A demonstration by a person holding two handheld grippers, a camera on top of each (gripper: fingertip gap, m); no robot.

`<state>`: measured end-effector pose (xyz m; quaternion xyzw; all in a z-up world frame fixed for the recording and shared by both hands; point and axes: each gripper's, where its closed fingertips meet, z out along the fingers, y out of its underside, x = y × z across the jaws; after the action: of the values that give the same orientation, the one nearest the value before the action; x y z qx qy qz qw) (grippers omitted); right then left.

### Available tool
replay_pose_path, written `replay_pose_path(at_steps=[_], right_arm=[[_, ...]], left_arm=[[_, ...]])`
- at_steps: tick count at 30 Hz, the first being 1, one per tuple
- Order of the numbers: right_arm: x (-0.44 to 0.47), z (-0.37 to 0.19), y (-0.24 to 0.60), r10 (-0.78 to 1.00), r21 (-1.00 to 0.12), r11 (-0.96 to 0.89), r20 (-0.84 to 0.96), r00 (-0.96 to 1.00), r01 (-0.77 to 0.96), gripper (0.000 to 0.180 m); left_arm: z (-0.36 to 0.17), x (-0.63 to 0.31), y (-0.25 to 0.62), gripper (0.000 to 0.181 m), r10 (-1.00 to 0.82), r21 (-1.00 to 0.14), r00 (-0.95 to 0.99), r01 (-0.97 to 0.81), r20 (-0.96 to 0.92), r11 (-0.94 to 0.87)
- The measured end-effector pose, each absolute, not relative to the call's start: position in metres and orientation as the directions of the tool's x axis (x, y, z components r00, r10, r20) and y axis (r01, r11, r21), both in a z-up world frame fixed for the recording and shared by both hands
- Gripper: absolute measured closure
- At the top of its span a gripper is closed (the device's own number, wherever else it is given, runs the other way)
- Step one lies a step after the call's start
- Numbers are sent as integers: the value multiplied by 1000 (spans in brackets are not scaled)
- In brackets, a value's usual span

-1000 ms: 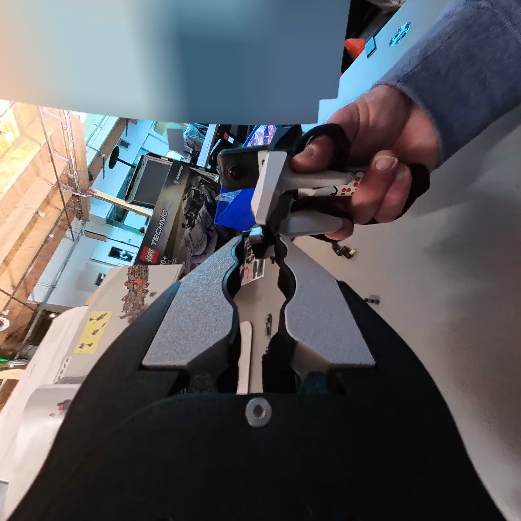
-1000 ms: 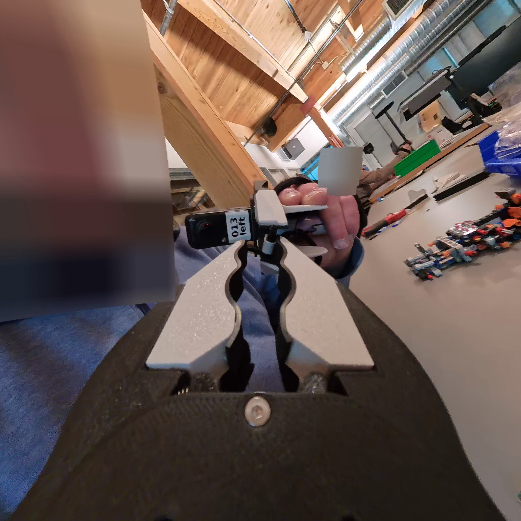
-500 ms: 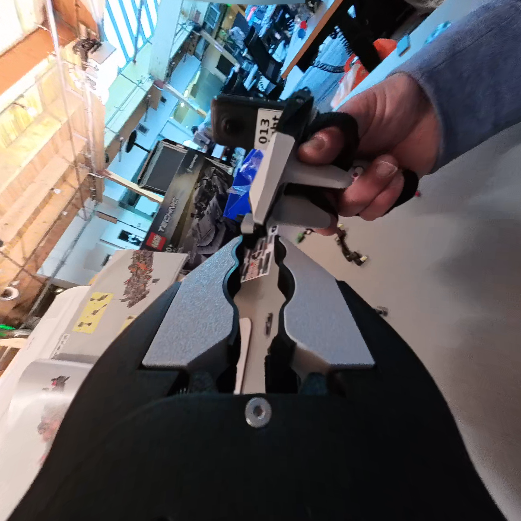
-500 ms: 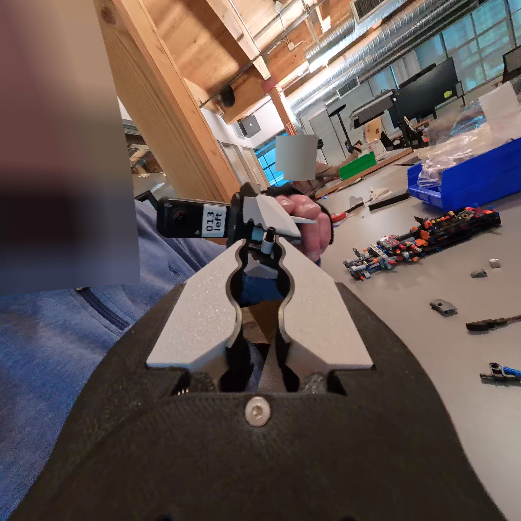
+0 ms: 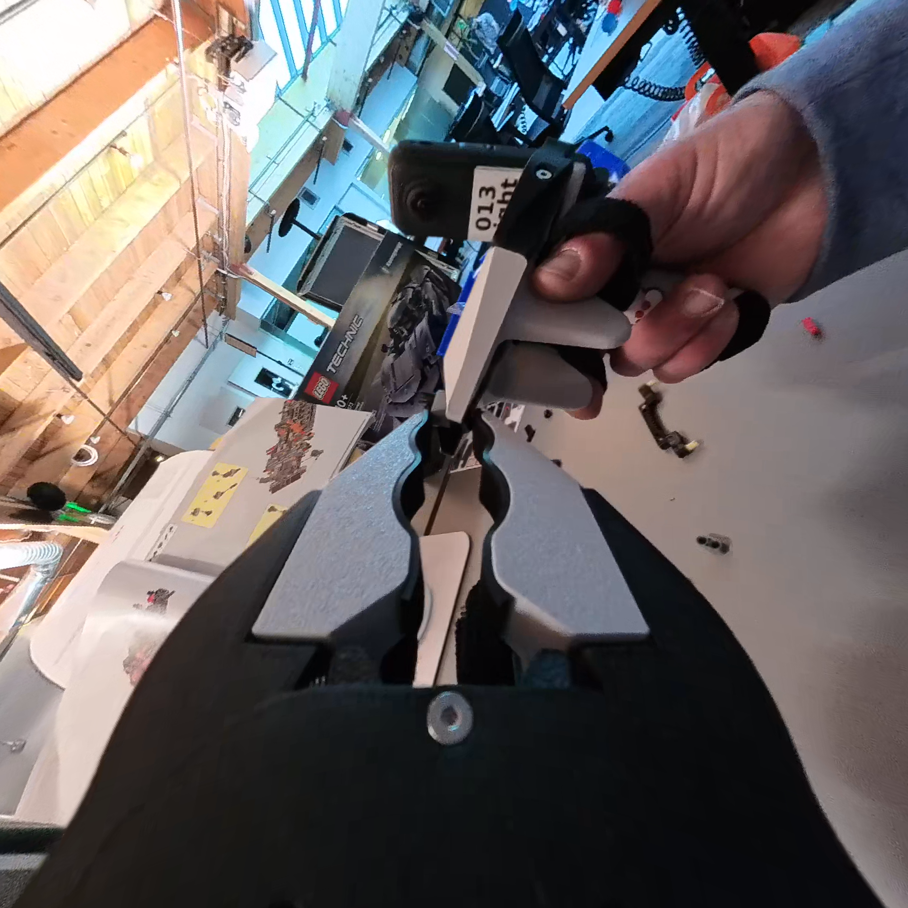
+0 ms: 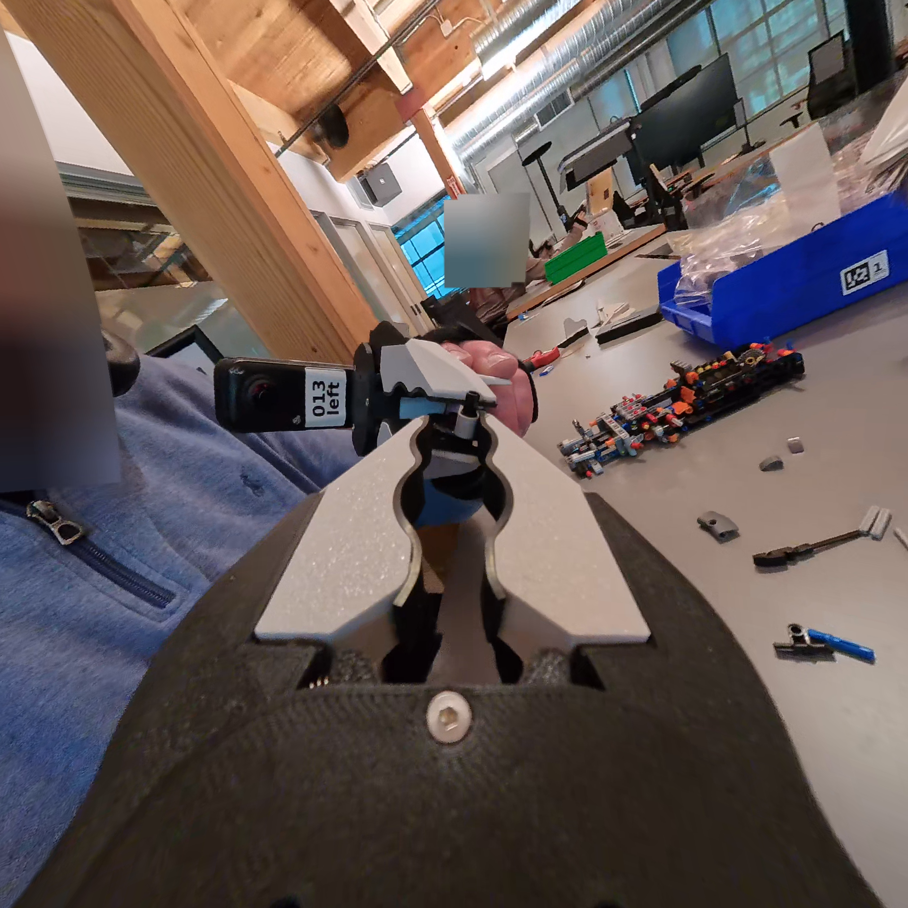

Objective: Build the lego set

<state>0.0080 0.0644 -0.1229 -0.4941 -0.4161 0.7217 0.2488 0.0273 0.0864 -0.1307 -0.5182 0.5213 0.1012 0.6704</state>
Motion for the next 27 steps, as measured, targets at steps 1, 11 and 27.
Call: replay_pose_path(at_steps=[1, 11, 27], right_arm=[[6, -121, 67, 776, -848, -527, -503, -379, 46, 163], [8, -98, 107, 799, -833, -550, -508, -322, -52, 157], [10, -98, 109, 812, -852, -522, -481, -331, -44, 174]], left_arm=[[-128, 25, 88, 167, -398, -594, 446, -673, -801, 441], [-113, 11, 104, 168, -418, -676, 532, -578, -736, 456], [-110, 22, 112, 167, -405, -655, 516, -576, -755, 489]])
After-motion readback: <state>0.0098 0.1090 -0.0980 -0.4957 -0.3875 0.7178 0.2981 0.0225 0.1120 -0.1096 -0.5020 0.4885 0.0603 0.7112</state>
